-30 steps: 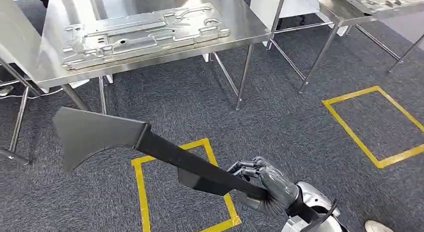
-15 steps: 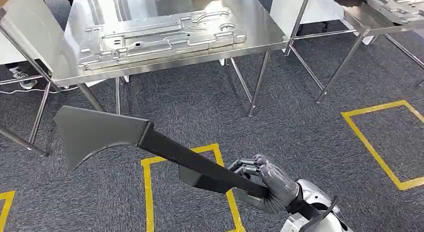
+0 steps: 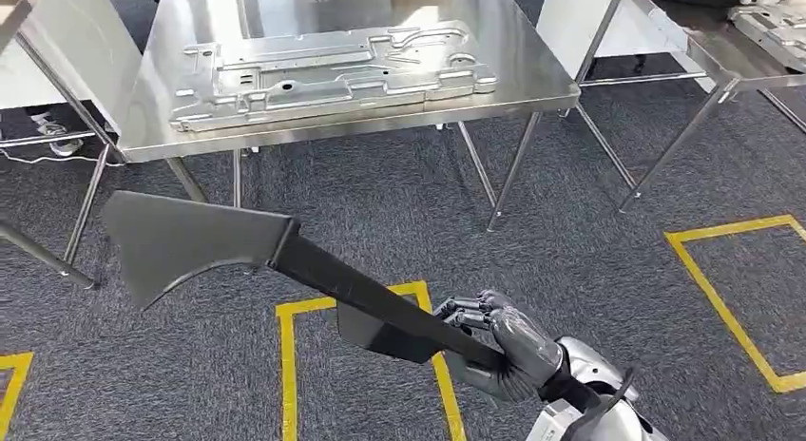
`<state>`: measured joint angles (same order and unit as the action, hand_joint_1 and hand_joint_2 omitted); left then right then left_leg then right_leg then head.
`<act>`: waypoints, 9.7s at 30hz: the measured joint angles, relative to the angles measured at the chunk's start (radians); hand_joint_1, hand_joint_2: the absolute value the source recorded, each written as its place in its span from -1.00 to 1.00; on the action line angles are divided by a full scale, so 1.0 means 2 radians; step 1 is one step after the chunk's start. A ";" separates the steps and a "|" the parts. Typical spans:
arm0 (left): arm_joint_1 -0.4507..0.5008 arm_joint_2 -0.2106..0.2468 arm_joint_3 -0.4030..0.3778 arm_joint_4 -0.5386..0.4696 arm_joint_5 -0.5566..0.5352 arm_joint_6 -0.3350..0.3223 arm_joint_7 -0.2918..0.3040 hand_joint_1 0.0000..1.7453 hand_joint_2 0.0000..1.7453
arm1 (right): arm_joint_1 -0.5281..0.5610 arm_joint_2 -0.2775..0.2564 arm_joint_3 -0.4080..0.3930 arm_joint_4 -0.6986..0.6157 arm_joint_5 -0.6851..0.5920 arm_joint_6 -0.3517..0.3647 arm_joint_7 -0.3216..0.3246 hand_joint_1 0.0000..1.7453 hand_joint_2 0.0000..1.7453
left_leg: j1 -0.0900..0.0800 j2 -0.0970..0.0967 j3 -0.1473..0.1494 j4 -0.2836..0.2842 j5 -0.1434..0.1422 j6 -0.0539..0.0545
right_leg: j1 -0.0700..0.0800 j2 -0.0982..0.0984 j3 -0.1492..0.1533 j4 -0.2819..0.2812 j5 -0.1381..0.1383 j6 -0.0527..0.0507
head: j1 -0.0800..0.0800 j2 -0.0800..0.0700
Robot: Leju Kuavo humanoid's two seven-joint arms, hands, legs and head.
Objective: Take the parts from the cabinet and place them on the table.
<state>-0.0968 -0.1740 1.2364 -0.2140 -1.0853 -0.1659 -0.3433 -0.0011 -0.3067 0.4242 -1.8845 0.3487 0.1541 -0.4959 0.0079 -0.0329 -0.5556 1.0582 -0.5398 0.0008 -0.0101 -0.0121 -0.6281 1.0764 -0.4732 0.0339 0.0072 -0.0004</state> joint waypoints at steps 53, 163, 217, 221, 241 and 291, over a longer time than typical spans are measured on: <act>0.002 0.024 0.000 -0.002 -0.009 0.010 -0.005 -1.00 1.00 | 0.030 0.018 -0.016 -0.001 0.025 -0.036 -0.006 1.00 1.00 | 0.006 0.012 -0.024 0.005 0.019 0.002 | -0.003 0.005 0.018 0.041 -0.066 0.001 | 0.000 0.000; 0.002 0.032 0.016 -0.006 0.011 0.010 -0.014 -1.00 1.00 | -0.011 0.018 -0.046 -0.002 0.097 -0.079 0.035 1.00 1.00 | 0.000 0.012 -0.075 0.151 -0.055 -0.013 | 0.000 0.009 0.023 -0.022 -0.008 -0.022 | 0.001 0.000; -0.003 0.014 0.012 -0.004 -0.010 -0.004 -0.009 -1.00 1.00 | -0.199 -0.073 -0.120 0.112 0.249 -0.053 0.161 1.00 1.00 | 0.001 0.009 -0.009 -0.001 0.009 -0.001 | 0.001 0.010 -0.004 -0.016 0.008 -0.001 | 0.002 0.000; -0.004 0.014 0.010 -0.004 -0.011 -0.004 -0.008 -1.00 1.00 | -0.220 -0.075 -0.112 0.136 0.256 -0.051 0.162 1.00 1.00 | 0.000 0.012 -0.016 0.025 -0.009 -0.009 | -0.004 0.009 0.004 -0.019 0.005 -0.012 | 0.002 0.000; -0.017 0.010 -0.011 -0.003 -0.028 -0.003 0.004 -1.00 1.00 | -0.360 0.015 0.047 0.298 0.353 -0.045 0.169 1.00 1.00 | 0.000 0.007 -0.042 0.006 0.035 -0.002 | 0.001 0.012 0.024 -0.026 -0.007 -0.006 | 0.002 0.000; -0.021 0.003 -0.039 -0.003 -0.032 0.029 -0.019 -1.00 -1.00 | -0.337 0.055 0.210 0.487 0.278 -0.073 0.124 -1.00 -1.00 | 0.002 0.007 -0.037 0.004 0.035 -0.002 | 0.004 0.011 0.026 -0.025 -0.008 -0.002 | 0.002 0.000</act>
<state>-0.1382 -0.1686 1.1582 -0.2209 -1.1502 -0.1072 -0.3822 -0.6748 -0.1965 0.8434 -0.9098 0.9056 0.0084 -0.2480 0.0123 -0.0180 -0.6288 1.0664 -0.4688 -0.0042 -0.0024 0.0098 -0.5755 1.0263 -0.4891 0.0299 0.0111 0.0000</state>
